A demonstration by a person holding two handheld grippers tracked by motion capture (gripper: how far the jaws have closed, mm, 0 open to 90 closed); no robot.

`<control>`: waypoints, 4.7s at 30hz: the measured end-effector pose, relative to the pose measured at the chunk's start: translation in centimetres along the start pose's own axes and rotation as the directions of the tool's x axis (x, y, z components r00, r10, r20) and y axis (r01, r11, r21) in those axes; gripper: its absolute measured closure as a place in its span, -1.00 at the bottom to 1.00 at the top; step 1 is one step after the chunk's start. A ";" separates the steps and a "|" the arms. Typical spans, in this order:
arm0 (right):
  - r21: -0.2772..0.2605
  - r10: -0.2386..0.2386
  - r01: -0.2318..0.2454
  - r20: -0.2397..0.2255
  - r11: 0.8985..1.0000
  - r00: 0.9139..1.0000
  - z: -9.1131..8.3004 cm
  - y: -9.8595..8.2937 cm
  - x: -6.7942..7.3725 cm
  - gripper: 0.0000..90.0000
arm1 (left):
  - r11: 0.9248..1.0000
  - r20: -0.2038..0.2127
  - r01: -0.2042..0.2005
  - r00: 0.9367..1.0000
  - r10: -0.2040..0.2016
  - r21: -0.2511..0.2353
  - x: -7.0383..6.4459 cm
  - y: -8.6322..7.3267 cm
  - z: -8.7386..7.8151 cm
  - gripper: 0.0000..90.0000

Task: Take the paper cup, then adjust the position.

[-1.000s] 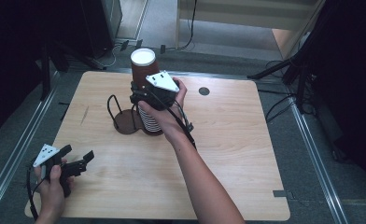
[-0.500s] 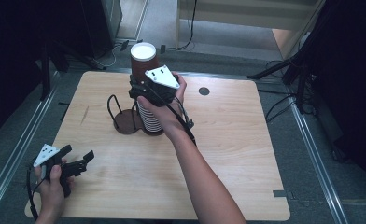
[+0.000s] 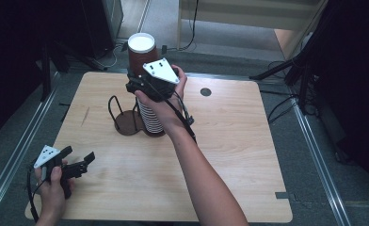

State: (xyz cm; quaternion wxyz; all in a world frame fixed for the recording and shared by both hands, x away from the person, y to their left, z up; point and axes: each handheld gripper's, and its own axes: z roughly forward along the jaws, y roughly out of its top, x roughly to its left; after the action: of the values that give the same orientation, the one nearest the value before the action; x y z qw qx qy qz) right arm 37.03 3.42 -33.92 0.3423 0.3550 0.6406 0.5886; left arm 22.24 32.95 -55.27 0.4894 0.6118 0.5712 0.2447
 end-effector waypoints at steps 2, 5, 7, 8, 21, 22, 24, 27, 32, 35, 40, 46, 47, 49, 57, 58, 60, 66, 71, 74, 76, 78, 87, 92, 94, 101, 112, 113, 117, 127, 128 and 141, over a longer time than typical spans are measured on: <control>-0.008 -0.002 0.002 0.001 1.000 1.000 -0.1 0.4 0.0 -0.74 | 1.000 0.005 0.005 1.000 -0.005 0.001 0.1 0.0 0.0 -1.00; -0.021 -0.007 0.007 0.004 1.000 1.000 -0.1 1.1 0.0 -0.74 | 1.000 0.004 0.015 1.000 -0.015 -0.002 0.1 0.0 0.1 -1.00; -0.031 -0.004 0.004 0.006 1.000 1.000 -0.3 1.5 0.1 -0.74 | 1.000 0.005 0.017 1.000 -0.017 -0.003 0.1 0.0 0.1 -1.00; -0.036 -0.008 0.008 0.006 0.999 1.000 -0.3 1.7 0.0 -0.74 | 1.000 0.005 0.017 1.000 -0.017 -0.002 0.1 0.0 0.1 -1.00; -0.069 0.023 -0.021 0.034 0.997 0.999 -1.8 3.5 -1.5 -0.74 | 1.000 0.006 0.007 1.000 -0.007 0.001 0.0 0.1 0.2 -1.00; -0.073 0.027 -0.024 0.034 0.997 0.999 -1.9 3.6 -1.7 -0.74 | 1.000 0.005 0.008 1.000 -0.008 -0.001 0.0 0.1 0.2 -1.00; -0.078 0.029 -0.026 0.036 0.997 0.999 -2.0 3.8 -1.9 -0.74 | 1.000 0.006 0.006 1.000 -0.006 0.001 0.0 0.1 0.2 -1.00; -0.089 0.030 -0.025 0.049 0.996 0.998 -2.5 4.2 -2.5 -0.74 | 1.000 0.005 0.006 1.000 -0.006 0.001 0.0 0.1 0.1 -1.00; -0.093 0.026 -0.019 0.071 0.995 0.997 -3.1 4.3 -3.3 -0.74 | 1.000 0.010 0.006 1.000 -0.006 -0.002 0.1 0.1 0.1 -1.00; -0.094 0.021 -0.014 0.078 0.995 0.997 -3.4 4.3 -3.7 -0.74 | 1.000 0.012 0.008 1.000 -0.008 -0.002 0.1 0.1 0.1 -1.00; -0.092 0.028 -0.018 0.103 0.996 0.994 -4.1 4.0 -4.7 -0.74 | 1.000 0.016 0.009 1.000 -0.009 -0.007 0.1 0.1 0.2 -1.00; -0.086 0.030 -0.019 0.126 0.996 0.992 -4.9 3.5 -5.6 -0.74 | 1.000 0.006 0.023 1.000 -0.023 -0.019 0.4 0.2 0.2 -1.00; -0.085 0.032 -0.021 0.130 0.996 0.991 -5.1 3.4 -5.8 -0.74 | 1.000 0.001 0.017 1.000 -0.017 -0.012 0.4 0.2 0.2 -1.00; -0.082 0.031 -0.020 0.135 0.996 0.990 -5.4 3.2 -6.1 -0.74 | 1.000 0.005 0.006 1.000 -0.006 0.007 0.5 0.4 0.1 -0.97; -0.079 0.027 -0.014 0.169 0.997 0.985 -6.9 2.4 -7.2 -0.74 | 1.000 -0.014 0.000 1.000 0.001 0.020 -0.2 1.4 -0.1 -0.83; -0.076 0.026 -0.013 0.170 0.997 0.985 -7.1 2.3 -7.2 -0.74 | 1.000 0.006 -0.007 1.000 0.007 0.019 -0.5 1.6 -0.1 -0.86; -0.077 0.027 -0.013 0.176 0.997 0.984 -7.5 2.0 -7.4 -0.74 | 1.000 0.046 -0.010 0.999 0.009 0.016 -0.9 2.0 -0.1 -0.99; -0.065 0.010 0.002 0.190 0.998 0.982 -8.2 1.2 -7.7 -0.74 | 1.000 0.076 -0.029 0.997 0.029 0.009 -2.1 2.6 0.1 -0.99; -0.058 0.022 -0.010 0.201 0.998 0.979 -9.2 0.2 -8.1 -0.74 | 0.999 0.113 -0.036 0.993 0.036 -0.001 -3.5 3.4 0.8 -0.99; -0.047 0.017 -0.008 0.206 0.999 0.978 -9.6 -0.4 -8.2 -0.75 | 0.999 0.127 -0.048 0.991 0.048 -0.003 -4.2 3.8 1.2 -0.99; -0.042 0.012 -0.004 0.209 0.999 0.978 -10.0 -0.9 -8.3 -0.74 | 0.998 0.141 -0.058 0.988 0.059 -0.007 -4.6 4.1 1.3 -0.99; -0.037 0.008 0.000 0.212 0.999 0.977 -10.3 -1.3 -8.4 -0.75 | 0.998 0.157 -0.053 0.986 0.055 -0.017 -5.1 4.3 1.5 -0.99; -0.018 0.001 0.003 0.225 1.000 0.974 -11.6 -3.9 -8.7 -0.74 | 0.995 0.177 -0.091 0.980 0.095 -0.033 -7.0 5.4 2.3 -0.99; -0.001 -0.006 0.006 0.213 1.000 0.977 -12.0 -5.2 -8.4 -0.74 | 0.993 0.179 -0.110 0.977 0.115 -0.037 -7.9 5.8 2.6 -0.99; 0.005 -0.006 0.005 0.205 1.000 0.979 -12.2 -5.8 -8.1 -0.74 | 0.993 0.186 -0.112 0.975 0.119 -0.044 -8.5 6.2 2.8 -0.99; 0.039 -0.007 -0.001 0.201 0.999 0.980 -12.7 -8.2 -7.7 -0.74 | 0.987 0.193 -0.149 0.968 0.157 -0.058 -10.2 7.1 3.3 -0.99; 0.089 -0.028 0.011 0.193 0.996 0.981 -13.8 -12.0 -6.9 -0.74 | 0.981 0.240 -0.192 0.951 0.195 -0.035 -12.0 7.5 4.0 -0.99; 0.095 -0.034 0.016 0.192 0.995 0.981 -13.9 -12.4 -6.8 -0.74 | 0.980 0.244 -0.198 0.949 0.199 -0.031 -12.1 7.5 4.0 -0.99; 0.117 -0.056 0.035 0.181 0.992 0.982 -14.3 -13.7 -6.6 -0.74 | 0.977 0.261 -0.213 0.942 0.211 -0.020 -12.7 7.5 4.3 -0.99; 0.180 -0.127 0.098 0.155 0.979 0.980 -14.6 -16.3 -5.9 -0.75 | 0.964 0.374 -0.265 0.894 0.247 -0.005 -14.7 7.6 4.5 -0.99; 0.180 -0.127 0.098 0.155 0.979 0.980 -14.6 -16.3 -5.9 -0.75 | 0.964 0.374 -0.265 0.894 0.247 -0.005 -14.7 7.6 4.5 -0.99; 0.204 -0.266 0.246 0.077 0.948 0.961 -14.2 -18.2 -3.5 -0.75 | 0.954 0.456 -0.295 0.858 0.239 0.055 -16.2 7.4 5.2 -0.98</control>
State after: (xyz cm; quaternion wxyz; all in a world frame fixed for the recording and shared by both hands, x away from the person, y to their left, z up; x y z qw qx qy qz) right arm 25.69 -7.86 -50.91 0.4126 0.3304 0.7166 0.4551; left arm 26.42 17.08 -46.70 0.5293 0.7536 0.3681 0.1285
